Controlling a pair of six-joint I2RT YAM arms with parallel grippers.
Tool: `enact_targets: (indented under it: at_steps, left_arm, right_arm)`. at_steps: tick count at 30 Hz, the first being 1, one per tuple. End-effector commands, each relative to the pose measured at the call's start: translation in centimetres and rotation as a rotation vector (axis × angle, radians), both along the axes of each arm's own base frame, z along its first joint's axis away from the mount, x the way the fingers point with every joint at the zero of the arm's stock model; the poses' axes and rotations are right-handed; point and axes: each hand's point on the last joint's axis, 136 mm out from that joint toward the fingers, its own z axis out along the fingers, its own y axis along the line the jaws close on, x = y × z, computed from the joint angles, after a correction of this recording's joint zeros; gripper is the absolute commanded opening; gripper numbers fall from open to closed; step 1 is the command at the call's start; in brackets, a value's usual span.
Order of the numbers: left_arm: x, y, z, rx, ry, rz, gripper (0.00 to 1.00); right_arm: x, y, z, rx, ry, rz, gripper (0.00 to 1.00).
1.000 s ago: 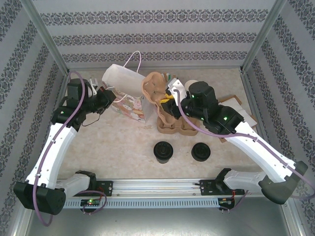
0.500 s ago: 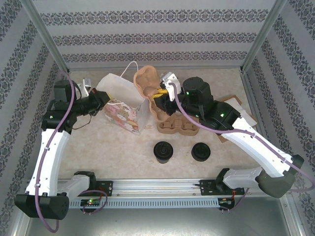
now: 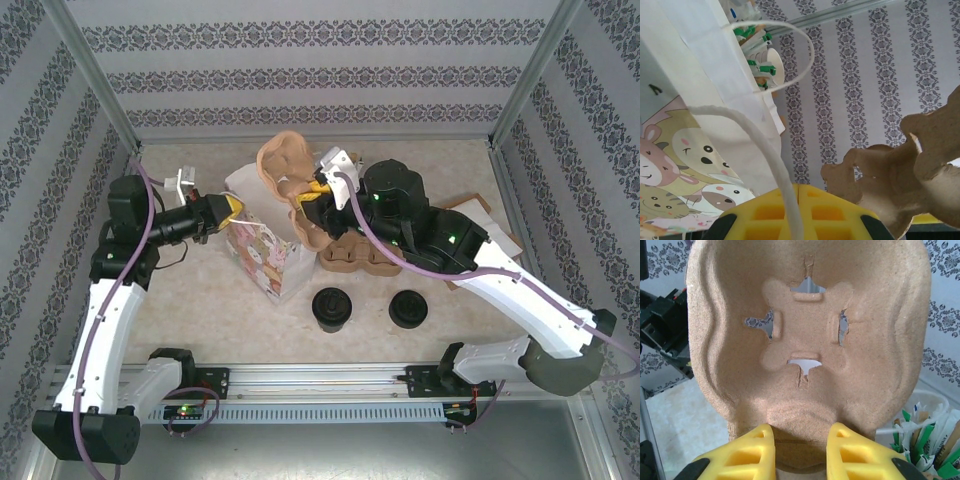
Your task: Pack the takeout coffee
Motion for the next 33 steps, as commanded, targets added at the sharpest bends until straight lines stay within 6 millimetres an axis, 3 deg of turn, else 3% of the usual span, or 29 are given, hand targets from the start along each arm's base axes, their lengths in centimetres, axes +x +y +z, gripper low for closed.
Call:
enact_targets:
  at_steps: [1, 13, 17, 26, 33]
  left_arm:
    - [-0.8, -0.4, 1.0, -0.05, -0.048, -0.038, 0.0]
    - [-2.8, 0.6, -2.7, 0.047, 0.019, 0.031, 0.0]
    - [-3.6, 1.1, -3.9, 0.106, 0.035, 0.054, 0.06]
    - [-4.9, 2.7, -5.4, 0.259, 0.043, 0.124, 0.42]
    - [-5.7, 4.2, -6.5, 0.392, 0.056, 0.164, 0.82]
  right_arm:
    - [0.7, 0.0, 1.1, 0.008, -0.021, -0.054, 0.21]
    - [2.8, 1.8, 0.4, 0.033, 0.062, -0.18, 0.23]
    - [3.0, 3.2, -0.2, 0.02, 0.064, -0.172, 0.23]
    - [3.1, 6.8, -1.2, -0.021, 0.055, -0.125, 0.23]
    - [3.3, 9.2, -2.2, -0.054, 0.053, -0.093, 0.23]
